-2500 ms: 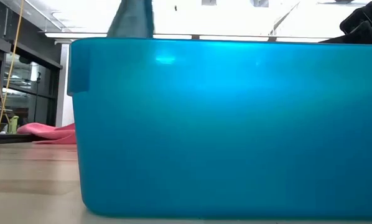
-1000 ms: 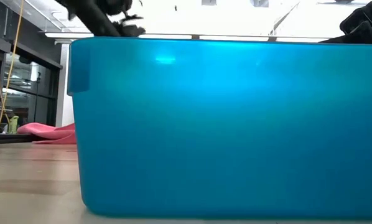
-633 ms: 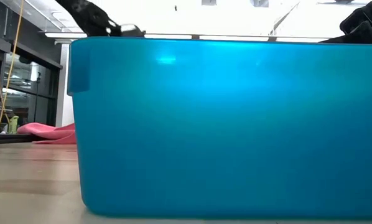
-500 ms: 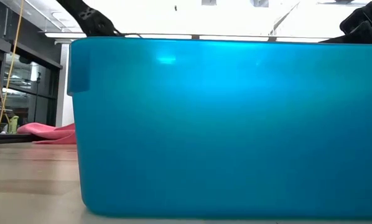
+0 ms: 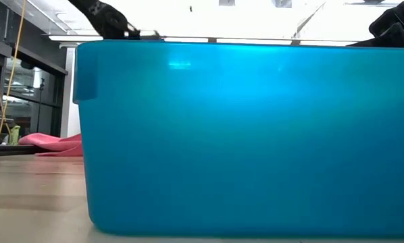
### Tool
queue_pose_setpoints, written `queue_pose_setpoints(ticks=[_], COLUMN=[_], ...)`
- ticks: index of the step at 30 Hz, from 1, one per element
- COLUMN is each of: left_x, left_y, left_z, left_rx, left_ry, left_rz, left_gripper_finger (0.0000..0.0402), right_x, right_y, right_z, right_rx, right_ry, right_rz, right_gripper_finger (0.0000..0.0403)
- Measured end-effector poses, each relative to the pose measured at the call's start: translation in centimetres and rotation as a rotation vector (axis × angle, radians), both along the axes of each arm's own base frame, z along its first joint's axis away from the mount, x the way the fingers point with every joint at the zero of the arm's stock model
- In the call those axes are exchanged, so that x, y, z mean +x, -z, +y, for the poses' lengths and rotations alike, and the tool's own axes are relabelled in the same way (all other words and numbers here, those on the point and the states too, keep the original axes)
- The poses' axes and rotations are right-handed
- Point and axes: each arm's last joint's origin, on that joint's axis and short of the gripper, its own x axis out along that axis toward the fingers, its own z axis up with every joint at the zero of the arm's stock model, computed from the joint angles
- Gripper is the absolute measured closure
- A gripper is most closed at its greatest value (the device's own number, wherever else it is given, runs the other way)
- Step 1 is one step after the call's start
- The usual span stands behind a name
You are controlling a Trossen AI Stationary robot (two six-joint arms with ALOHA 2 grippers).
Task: Sort microfiber towel by color & place in baskets
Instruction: Put the top blue towel into the left transparent bin
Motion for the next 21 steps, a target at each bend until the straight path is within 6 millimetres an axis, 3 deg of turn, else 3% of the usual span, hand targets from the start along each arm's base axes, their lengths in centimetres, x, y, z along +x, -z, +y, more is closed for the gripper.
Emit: queue_pose_setpoints(ticks=[7,15,21], left_x=[0.5,1.3,1.7], left_y=[-1.5,0.3,3.2], left_z=[-0.5,-1.5,-0.6], left_rx=[0.147,0.135,0.044], left_ry=[0.235,0.620,0.621], left_rz=[-0.012,0.026,0.102], left_gripper_finger=[0.0401,0.0401,0.0401], right_x=[0.0,0.0,0.0], right_y=[0.0,0.0,0.0], right_z=[0.0,0.0,0.0], right_rx=[0.000,0.000,0.000], right_ry=[0.000,0.000,0.000], right_rz=[0.000,0.000,0.000], right_gripper_finger=[0.0402,0.0402,0.0402])
